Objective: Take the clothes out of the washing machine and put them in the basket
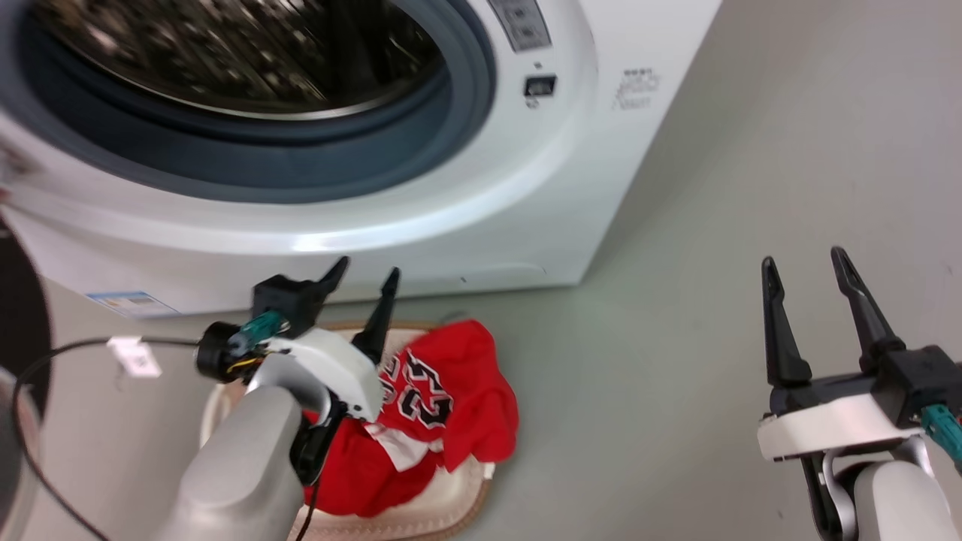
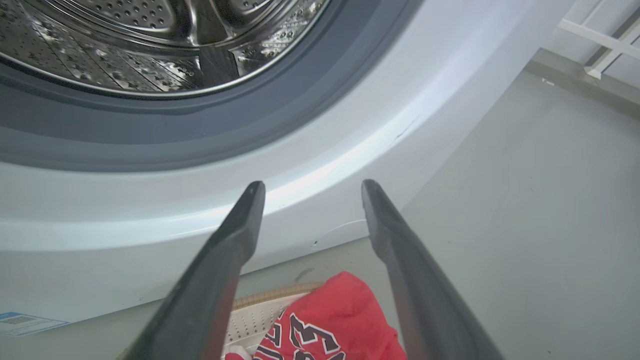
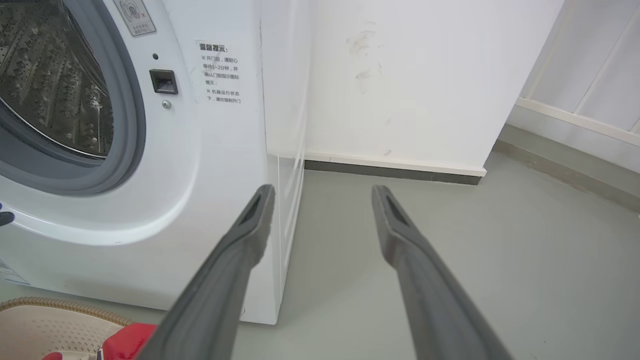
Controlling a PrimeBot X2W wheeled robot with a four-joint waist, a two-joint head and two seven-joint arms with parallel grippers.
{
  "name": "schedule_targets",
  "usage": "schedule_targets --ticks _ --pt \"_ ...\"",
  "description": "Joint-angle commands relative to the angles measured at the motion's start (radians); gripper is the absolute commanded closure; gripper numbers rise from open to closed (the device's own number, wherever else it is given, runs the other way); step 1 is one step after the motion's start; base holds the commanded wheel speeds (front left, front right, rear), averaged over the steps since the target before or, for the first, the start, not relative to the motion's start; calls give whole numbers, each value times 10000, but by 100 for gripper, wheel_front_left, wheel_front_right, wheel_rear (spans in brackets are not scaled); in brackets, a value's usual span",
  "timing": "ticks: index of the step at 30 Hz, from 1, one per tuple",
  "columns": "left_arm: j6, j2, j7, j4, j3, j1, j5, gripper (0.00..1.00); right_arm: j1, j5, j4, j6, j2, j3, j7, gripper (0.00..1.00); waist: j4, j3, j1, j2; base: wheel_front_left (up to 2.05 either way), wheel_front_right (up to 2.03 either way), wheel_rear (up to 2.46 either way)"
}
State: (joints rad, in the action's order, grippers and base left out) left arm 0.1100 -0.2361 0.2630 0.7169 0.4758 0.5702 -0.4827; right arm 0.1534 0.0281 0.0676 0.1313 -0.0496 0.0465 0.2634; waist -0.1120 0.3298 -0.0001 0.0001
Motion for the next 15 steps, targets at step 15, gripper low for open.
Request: schedule_targets --ticks 15 --pt "-740 461 25 -5117 -3366 -4331 2135 0 -1407 145 100 -11 -10 116 20 0 928 -2545 1 -1 0 0 0"
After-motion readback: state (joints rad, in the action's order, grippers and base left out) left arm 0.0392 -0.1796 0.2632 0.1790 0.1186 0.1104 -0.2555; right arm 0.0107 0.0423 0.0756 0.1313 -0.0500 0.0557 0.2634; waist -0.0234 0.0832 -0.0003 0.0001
